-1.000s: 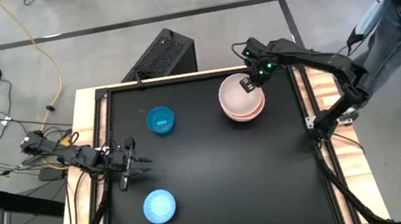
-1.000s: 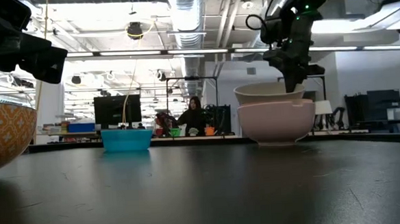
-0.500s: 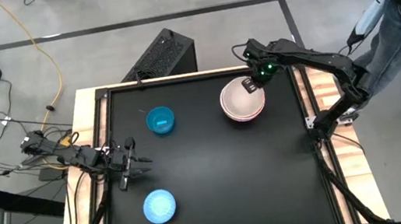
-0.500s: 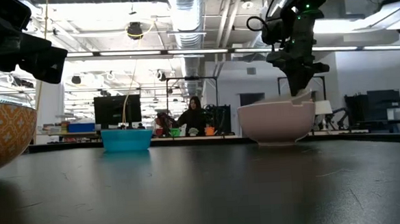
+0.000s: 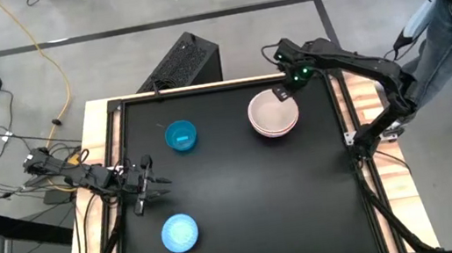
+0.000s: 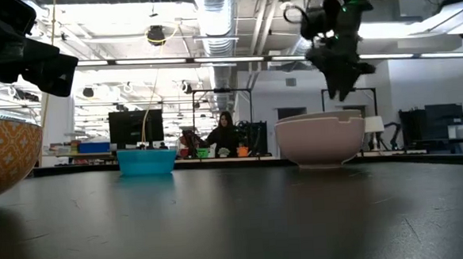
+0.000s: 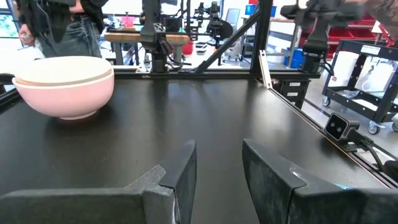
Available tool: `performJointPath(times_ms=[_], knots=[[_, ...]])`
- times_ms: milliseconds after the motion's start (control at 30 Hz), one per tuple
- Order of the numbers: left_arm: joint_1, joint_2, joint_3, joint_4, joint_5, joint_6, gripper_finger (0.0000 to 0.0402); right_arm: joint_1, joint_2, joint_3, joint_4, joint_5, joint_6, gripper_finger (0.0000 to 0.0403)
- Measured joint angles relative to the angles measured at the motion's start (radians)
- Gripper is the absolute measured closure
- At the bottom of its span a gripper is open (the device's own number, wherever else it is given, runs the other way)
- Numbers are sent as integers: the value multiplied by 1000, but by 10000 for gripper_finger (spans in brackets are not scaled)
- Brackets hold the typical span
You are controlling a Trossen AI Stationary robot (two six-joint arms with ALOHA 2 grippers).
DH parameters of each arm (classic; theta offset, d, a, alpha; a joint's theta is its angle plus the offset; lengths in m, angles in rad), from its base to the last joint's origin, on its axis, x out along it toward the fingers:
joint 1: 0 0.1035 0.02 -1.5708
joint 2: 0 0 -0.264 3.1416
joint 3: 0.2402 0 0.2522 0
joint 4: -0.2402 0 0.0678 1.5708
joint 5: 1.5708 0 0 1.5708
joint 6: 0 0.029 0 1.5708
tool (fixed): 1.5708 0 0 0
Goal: Nest bowls inside each other
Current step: Stack the orange patterned bowl into the white bowl
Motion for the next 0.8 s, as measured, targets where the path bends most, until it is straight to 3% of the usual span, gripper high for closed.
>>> performJointPath(times_ms=[167,500,700,800], knots=[[0,0,0,0,0,0,284,137,-2,53,103,-4,0,240],[0,0,0,0,0,0,284,439,56,19,589,3,-93,246],[0,0,0,0,2,0,284,559,233,19,900,0,-215,246],[0,0,0,0,2,0,284,600,339,70,965,-4,-287,246]])
